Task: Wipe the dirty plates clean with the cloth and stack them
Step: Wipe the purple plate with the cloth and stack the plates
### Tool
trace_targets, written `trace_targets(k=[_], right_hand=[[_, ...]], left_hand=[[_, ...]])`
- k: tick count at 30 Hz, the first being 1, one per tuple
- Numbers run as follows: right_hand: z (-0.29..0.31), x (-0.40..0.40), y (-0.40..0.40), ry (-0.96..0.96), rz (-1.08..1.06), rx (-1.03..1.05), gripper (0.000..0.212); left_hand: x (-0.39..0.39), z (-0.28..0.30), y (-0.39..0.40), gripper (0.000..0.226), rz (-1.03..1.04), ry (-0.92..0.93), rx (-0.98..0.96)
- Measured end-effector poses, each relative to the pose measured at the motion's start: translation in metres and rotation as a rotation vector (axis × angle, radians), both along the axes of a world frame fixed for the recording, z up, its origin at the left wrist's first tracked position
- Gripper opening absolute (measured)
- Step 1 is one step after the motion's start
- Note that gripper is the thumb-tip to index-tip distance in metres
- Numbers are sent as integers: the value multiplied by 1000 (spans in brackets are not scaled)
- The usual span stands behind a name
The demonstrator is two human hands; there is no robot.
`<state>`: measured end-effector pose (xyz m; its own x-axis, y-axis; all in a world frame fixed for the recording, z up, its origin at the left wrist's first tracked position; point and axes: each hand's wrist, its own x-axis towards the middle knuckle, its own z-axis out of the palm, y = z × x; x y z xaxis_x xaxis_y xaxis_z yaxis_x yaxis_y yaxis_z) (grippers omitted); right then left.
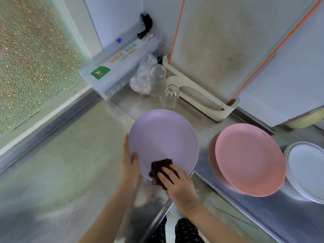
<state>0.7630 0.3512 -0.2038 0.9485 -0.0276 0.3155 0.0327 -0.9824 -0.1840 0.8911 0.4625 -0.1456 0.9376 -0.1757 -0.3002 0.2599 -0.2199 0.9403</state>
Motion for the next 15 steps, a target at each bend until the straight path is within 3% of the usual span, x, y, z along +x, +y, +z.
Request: trace_targets(k=[3,6,7,9,12,15], right_hand=[[9,0,-31,-56,55,-77,44],[28,5,-53,-193,74,-133,14],[36,8,-56,-236,66,-139,27],[53,11,-57,-289,20,-142,41],[70,19,-46,-325,-94,-117,32],[80,23,-24,-325,-183,-26,26]], left_hand=[[22,18,6,52,-64,-44,-132],[41,30,11,57,-223,-108,-74],[46,31,11,58,-226,-109,-77],[45,42,4,60,-167,-89,-135],[14,56,-23,69,-27,-7,-271],[-19,60,-41,66,88,-69,-313]])
